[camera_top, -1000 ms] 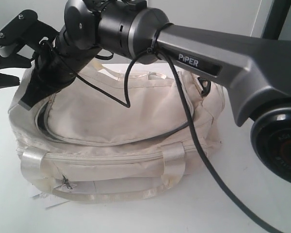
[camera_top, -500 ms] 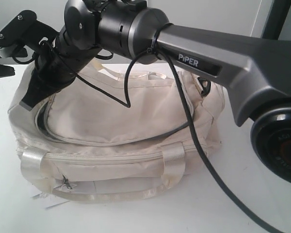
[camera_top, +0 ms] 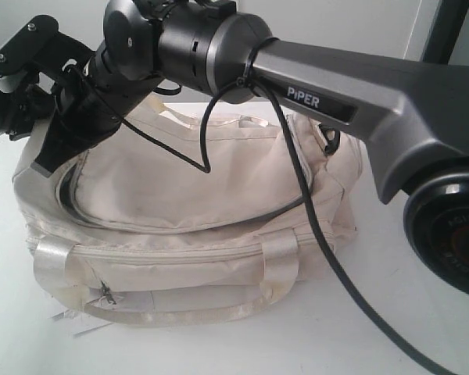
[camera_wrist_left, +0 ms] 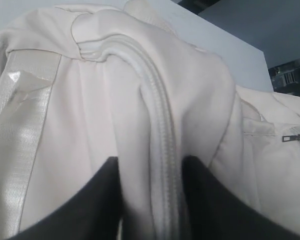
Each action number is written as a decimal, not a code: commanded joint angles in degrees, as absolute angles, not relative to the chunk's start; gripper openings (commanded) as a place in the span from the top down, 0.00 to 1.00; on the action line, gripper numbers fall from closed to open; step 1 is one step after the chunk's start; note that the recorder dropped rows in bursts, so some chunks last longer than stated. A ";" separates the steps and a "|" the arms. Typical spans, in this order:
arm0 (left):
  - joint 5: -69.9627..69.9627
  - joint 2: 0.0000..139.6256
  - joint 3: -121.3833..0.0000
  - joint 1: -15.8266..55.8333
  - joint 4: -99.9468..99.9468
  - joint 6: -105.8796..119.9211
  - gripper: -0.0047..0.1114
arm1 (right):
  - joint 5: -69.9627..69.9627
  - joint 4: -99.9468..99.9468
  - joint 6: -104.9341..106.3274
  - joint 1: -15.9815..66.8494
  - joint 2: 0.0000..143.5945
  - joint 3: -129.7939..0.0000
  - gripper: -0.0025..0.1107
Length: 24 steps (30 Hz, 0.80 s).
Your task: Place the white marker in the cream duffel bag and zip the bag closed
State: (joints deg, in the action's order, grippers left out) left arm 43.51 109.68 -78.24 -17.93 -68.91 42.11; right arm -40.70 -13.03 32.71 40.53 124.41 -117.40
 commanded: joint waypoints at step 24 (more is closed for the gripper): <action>42.93 109.56 -78.67 -17.69 -70.26 41.81 0.96 | -46.16 -18.33 33.22 42.19 123.45 -117.57 0.98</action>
State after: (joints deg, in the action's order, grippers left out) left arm 43.12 109.68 -78.24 -17.93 -68.91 42.20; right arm -44.06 -16.42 32.71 40.91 124.44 -117.40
